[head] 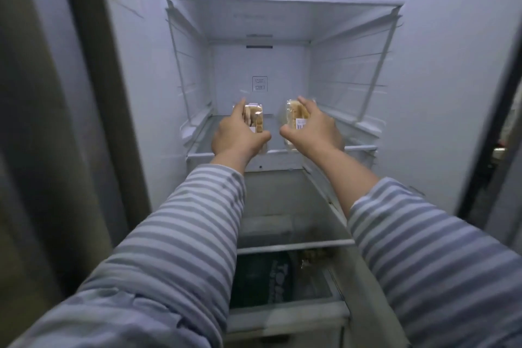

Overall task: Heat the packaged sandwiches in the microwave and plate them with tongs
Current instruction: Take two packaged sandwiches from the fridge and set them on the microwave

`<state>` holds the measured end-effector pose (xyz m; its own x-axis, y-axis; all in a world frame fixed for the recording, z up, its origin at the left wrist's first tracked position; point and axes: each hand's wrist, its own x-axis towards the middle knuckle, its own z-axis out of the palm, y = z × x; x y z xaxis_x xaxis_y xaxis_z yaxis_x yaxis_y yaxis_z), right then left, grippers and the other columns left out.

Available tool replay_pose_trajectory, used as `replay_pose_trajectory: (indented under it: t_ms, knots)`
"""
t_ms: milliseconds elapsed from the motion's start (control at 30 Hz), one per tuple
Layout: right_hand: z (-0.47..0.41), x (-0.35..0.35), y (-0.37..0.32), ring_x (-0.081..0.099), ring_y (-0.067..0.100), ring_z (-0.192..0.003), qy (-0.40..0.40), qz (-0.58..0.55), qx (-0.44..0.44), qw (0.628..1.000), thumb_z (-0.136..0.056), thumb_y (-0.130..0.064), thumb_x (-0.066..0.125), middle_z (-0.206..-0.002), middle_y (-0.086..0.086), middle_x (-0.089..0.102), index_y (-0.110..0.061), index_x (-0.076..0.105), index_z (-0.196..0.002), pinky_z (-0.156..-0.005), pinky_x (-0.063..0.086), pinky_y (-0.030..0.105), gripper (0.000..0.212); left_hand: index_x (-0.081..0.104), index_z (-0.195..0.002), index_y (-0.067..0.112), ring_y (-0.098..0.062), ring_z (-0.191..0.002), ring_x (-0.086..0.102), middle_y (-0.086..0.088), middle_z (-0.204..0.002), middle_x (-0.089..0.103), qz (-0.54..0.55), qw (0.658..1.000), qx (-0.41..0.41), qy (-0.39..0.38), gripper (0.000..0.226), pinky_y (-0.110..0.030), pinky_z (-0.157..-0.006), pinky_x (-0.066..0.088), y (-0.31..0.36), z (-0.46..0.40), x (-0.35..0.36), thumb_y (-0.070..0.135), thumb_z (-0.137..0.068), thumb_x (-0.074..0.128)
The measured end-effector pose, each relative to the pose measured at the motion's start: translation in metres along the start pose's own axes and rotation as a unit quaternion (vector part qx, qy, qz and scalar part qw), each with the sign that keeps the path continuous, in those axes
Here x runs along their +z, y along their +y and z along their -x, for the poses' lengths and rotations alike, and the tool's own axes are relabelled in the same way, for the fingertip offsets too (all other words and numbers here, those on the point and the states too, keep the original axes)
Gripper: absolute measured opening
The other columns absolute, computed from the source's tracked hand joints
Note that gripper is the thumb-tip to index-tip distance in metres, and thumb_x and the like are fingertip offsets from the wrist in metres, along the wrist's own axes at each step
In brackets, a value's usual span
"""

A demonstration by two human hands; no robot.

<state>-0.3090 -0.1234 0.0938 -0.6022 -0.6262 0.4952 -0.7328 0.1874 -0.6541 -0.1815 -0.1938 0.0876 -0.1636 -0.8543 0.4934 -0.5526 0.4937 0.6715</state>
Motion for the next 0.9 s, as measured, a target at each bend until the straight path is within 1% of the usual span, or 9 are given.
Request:
replay_pose_trajectory:
  t_ms: [133, 200, 300, 400, 467, 633, 700, 800, 900]
  knots:
    - [0.064, -0.028, 0.002, 0.053, 0.026, -0.120, -0.007, 0.010, -0.024, 1.000, -0.075, -0.047, 0.063, -0.134, 0.000, 0.055, -0.047, 0.032, -0.142, -0.087, 0.045, 0.037, 0.074, 0.024, -0.147, 0.038, -0.021, -0.127, 0.047, 0.003, -0.141, 0.048, -0.012, 1.000, 0.007, 0.014, 0.087, -0.035, -0.098, 0.040, 0.011, 0.070, -0.029, 0.041, -0.073, 0.071]
    - [0.100, -0.042, 0.007, 0.053, 0.026, -0.120, -0.022, 0.006, -0.032, 0.999, -0.076, -0.046, 0.063, -0.134, 0.001, 0.055, -0.045, 0.032, -0.143, -0.088, 0.045, 0.038, 0.073, 0.024, -0.147, 0.038, -0.021, -0.126, 0.048, 0.002, -0.140, 0.050, -0.015, 1.000, 0.000, 0.012, 0.087, -0.035, -0.097, 0.040, 0.013, 0.111, -0.041, 0.040, -0.074, 0.071]
    - [0.157, -0.061, 0.017, 0.056, 0.026, -0.114, -0.045, 0.014, -0.033, 0.998, -0.081, -0.046, 0.063, -0.130, 0.003, 0.056, -0.043, 0.031, -0.143, -0.084, 0.044, 0.036, 0.071, 0.023, -0.147, 0.037, -0.023, -0.125, 0.050, 0.002, -0.140, 0.050, -0.012, 1.000, -0.026, 0.004, 0.087, -0.037, -0.096, 0.043, 0.011, 0.176, -0.055, 0.039, -0.075, 0.073]
    - [0.215, -0.073, 0.023, 0.056, 0.026, -0.110, -0.079, 0.019, -0.052, 0.995, -0.084, -0.046, 0.064, -0.129, 0.004, 0.056, -0.039, 0.030, -0.144, -0.079, 0.043, 0.034, 0.069, 0.023, -0.147, 0.038, -0.024, -0.126, 0.048, 0.001, -0.140, 0.049, -0.005, 0.998, -0.061, -0.001, 0.089, -0.043, -0.099, 0.044, 0.003, 0.238, -0.070, 0.040, -0.075, 0.075]
    - [0.252, -0.077, 0.027, 0.055, 0.024, -0.109, -0.102, 0.009, -0.054, 0.993, -0.083, -0.044, 0.065, -0.130, 0.002, 0.053, -0.040, 0.030, -0.143, -0.078, 0.043, 0.034, 0.069, 0.023, -0.147, 0.037, -0.023, -0.127, 0.047, 0.002, -0.142, 0.047, 0.002, 0.996, -0.083, -0.012, 0.088, -0.043, -0.100, 0.043, -0.006, 0.279, -0.081, 0.039, -0.076, 0.074]
    - [0.334, -0.079, 0.025, 0.058, 0.026, -0.106, -0.173, 0.016, -0.035, 0.984, -0.078, -0.047, 0.067, -0.126, 0.002, 0.057, -0.047, 0.031, -0.140, -0.084, 0.051, 0.042, 0.071, 0.026, -0.145, 0.039, -0.022, -0.119, 0.053, 0.001, -0.134, 0.053, -0.023, 0.988, -0.151, -0.026, 0.085, -0.036, -0.094, 0.045, -0.033, 0.366, -0.111, 0.039, -0.075, 0.073]
    - [0.362, -0.076, 0.016, 0.058, 0.027, -0.108, -0.202, 0.016, -0.043, 0.978, -0.079, -0.046, 0.067, -0.127, 0.003, 0.057, -0.046, 0.031, -0.141, -0.085, 0.052, 0.043, 0.071, 0.026, -0.145, 0.040, -0.023, -0.119, 0.054, 0.001, -0.135, 0.054, -0.039, 0.983, -0.180, -0.028, 0.085, -0.036, -0.095, 0.045, -0.046, 0.393, -0.129, 0.040, -0.074, 0.072]
    - [0.399, -0.064, -0.005, 0.057, 0.028, -0.110, -0.235, 0.022, -0.056, 0.970, -0.080, -0.049, 0.066, -0.130, 0.002, 0.055, -0.047, 0.031, -0.139, -0.082, 0.047, 0.039, 0.069, 0.025, -0.145, 0.043, -0.026, -0.121, 0.053, -0.002, -0.136, 0.053, -0.069, 0.972, -0.223, -0.003, 0.085, -0.038, -0.098, 0.044, -0.069, 0.426, -0.163, 0.043, -0.074, 0.071]
    - [0.432, -0.044, -0.038, 0.057, 0.029, -0.110, -0.271, 0.018, -0.071, 0.960, -0.080, -0.050, 0.064, -0.128, 0.003, 0.054, -0.048, 0.031, -0.139, -0.079, 0.043, 0.036, 0.068, 0.024, -0.144, 0.044, -0.027, -0.117, 0.055, -0.003, -0.133, 0.052, -0.082, 0.965, -0.248, 0.029, 0.085, -0.039, -0.096, 0.047, -0.099, 0.449, -0.203, 0.043, -0.074, 0.071]
